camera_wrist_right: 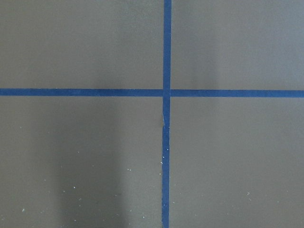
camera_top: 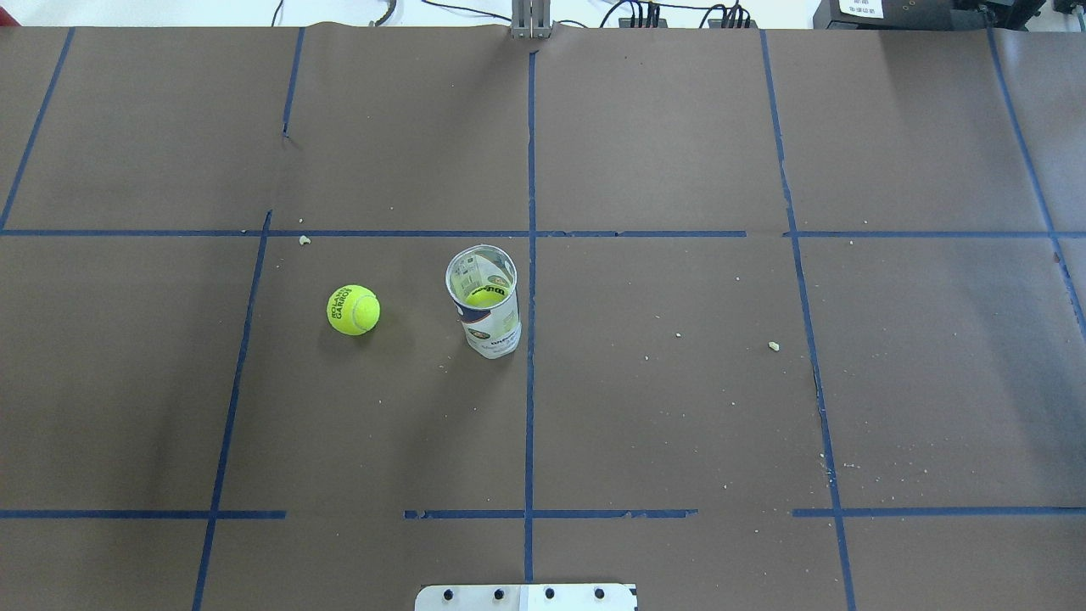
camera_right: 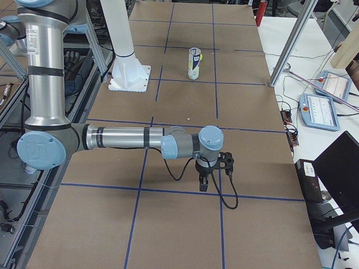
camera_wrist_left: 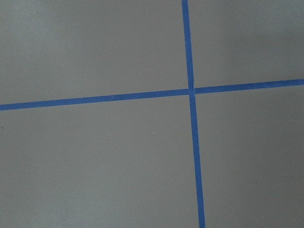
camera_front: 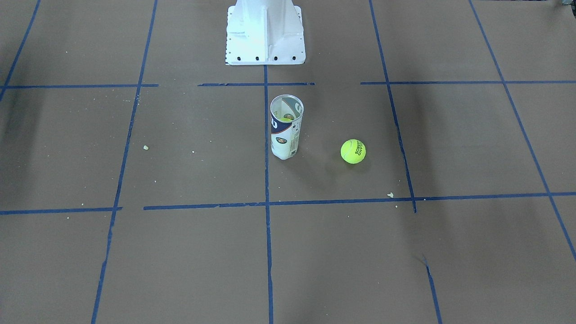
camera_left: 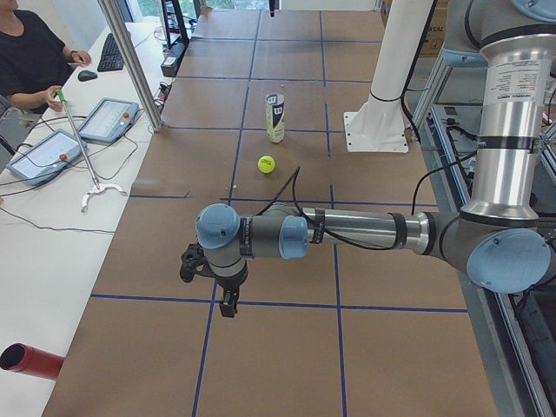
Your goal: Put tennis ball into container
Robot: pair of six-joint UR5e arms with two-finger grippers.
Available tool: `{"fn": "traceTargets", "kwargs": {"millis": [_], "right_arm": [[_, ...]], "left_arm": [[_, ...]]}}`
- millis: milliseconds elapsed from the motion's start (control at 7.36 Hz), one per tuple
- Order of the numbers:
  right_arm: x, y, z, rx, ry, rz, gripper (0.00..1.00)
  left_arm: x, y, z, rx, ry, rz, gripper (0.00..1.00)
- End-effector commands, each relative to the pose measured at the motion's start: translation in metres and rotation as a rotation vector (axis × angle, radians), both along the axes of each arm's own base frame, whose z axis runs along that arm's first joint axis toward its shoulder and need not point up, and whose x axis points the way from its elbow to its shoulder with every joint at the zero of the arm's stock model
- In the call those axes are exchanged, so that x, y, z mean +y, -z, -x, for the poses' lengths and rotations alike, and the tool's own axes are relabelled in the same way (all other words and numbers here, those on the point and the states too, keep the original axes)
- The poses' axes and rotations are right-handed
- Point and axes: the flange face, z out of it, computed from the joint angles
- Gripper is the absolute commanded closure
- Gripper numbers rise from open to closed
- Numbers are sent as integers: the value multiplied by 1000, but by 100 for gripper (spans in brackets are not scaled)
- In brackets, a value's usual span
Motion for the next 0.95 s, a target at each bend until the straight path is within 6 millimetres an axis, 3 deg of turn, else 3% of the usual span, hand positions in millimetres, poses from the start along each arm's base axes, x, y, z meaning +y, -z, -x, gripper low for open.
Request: {"fn": "traceTargets", "kwargs": {"millis": [0,272,408,544,680,816], "right_arm": [[0,0,0,0,0,0,0],[0,0,1,0,1,0,0],[0,0,0,0,0,0,0],[0,0,0,0,0,0,0],[0,0,0,0,0,0,0],[0,0,0,0,0,0,0]], "left_arm": [[1,0,0,1,-3,-6,0],[-14,25,-3,-1,-4,-46,0],[-41,59,-7,-6,15,-58,0],[-65,111,-12,-6,57,-13,0],[-72,190,-25,-6,59,-1,0],[-65,256,-49,3,78,-1,0]]}}
